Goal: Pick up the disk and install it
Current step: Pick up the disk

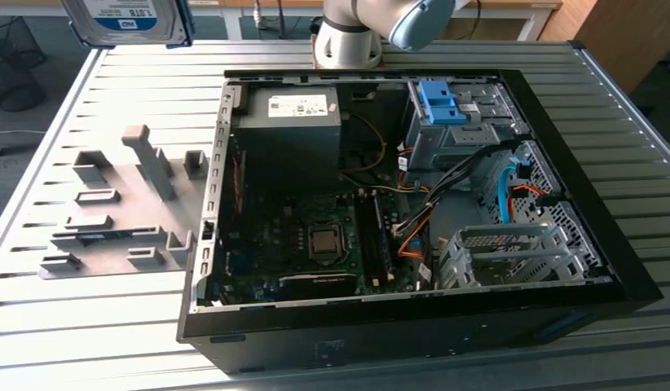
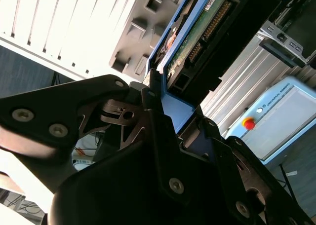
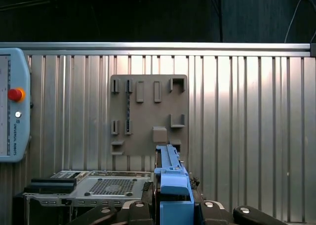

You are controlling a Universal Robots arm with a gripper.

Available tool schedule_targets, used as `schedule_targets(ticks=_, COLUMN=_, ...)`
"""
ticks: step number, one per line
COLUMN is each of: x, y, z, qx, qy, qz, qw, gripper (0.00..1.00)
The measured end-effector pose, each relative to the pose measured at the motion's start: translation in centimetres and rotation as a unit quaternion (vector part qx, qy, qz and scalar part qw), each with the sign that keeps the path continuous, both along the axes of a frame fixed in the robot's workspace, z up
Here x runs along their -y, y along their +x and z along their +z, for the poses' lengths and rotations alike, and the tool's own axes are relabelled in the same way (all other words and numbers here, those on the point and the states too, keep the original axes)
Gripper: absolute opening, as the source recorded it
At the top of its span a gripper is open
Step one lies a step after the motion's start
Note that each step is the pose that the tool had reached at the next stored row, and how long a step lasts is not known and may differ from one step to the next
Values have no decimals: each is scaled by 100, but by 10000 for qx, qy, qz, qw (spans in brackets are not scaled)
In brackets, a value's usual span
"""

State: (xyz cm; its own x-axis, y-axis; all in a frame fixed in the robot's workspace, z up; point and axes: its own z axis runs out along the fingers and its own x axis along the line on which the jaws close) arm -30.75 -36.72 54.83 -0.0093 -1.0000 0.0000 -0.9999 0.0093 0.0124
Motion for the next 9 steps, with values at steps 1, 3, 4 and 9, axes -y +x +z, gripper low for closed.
schedule_targets(ticks=1, x=0, y=12, z=0, qx=0, qy=0, qz=0, qw=10000, gripper=37)
schedule_targets(ticks=3, x=0, y=37, z=0, qx=0, qy=0, qz=0, qw=10000, gripper=37)
schedule_targets(ticks=4, x=0, y=49, z=0, qx=0, qy=0, qz=0, qw=10000, gripper=37)
schedule_targets(ticks=9, x=0, y=105, z=0, qx=0, qy=0, qz=0, qw=10000, gripper=37)
